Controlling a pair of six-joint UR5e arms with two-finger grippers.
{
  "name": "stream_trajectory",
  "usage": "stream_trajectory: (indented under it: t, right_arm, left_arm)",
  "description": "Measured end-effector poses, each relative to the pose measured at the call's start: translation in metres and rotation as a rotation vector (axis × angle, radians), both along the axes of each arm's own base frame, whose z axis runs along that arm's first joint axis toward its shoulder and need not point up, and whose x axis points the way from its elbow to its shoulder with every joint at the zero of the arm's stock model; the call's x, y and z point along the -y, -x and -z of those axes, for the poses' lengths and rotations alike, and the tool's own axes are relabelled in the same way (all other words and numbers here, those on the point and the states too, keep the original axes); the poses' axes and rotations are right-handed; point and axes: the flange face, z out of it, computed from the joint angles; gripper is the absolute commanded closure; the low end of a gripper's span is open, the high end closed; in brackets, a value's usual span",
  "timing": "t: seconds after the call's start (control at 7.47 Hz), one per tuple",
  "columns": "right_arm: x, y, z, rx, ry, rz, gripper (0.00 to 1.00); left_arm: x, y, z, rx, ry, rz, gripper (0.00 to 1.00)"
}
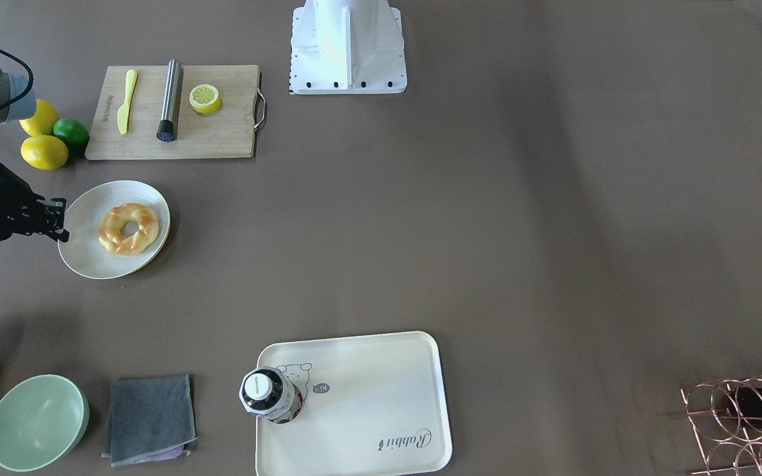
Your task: Place donut on tray
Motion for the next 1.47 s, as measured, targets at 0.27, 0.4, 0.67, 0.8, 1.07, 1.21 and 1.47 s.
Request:
stream_trajectory:
  t: [0.27, 0.4, 0.67, 0.8, 1.07, 1.21, 1.47]
  right_arm:
    - [0.011, 0.012, 0.041, 0.071, 0.006, -0.004, 1.0]
    - [0.017, 0.019, 0.069, 0.114, 0.008, -0.007, 1.0]
    - [0.036, 0.039, 0.121, 0.166, 0.033, -0.032, 1.0]
    - [0.041, 0.051, 0.147, 0.18, 0.046, -0.04, 1.0]
    - [0.038, 0.082, 0.195, 0.225, 0.085, -0.047, 1.0]
    - [0.034, 0.098, 0.216, 0.247, 0.104, -0.049, 1.0]
    - [0.017, 0.143, 0.256, 0.279, 0.14, -0.046, 1.0]
  left_arm:
    - [0.0, 0.0, 0.001, -0.01, 0.01, 0.016, 0.03]
    - [0.005, -0.003, 0.008, -0.041, 0.024, 0.047, 0.03]
    - [0.035, -0.029, 0.034, -0.108, 0.06, 0.074, 0.03]
    - [0.056, -0.058, 0.059, -0.14, 0.066, 0.068, 0.03]
    - [0.097, -0.135, 0.124, -0.224, 0.064, 0.037, 0.03]
    - [0.112, -0.183, 0.167, -0.284, 0.09, 0.031, 0.03]
    - [0.117, -0.273, 0.254, -0.402, 0.165, 0.01, 0.03]
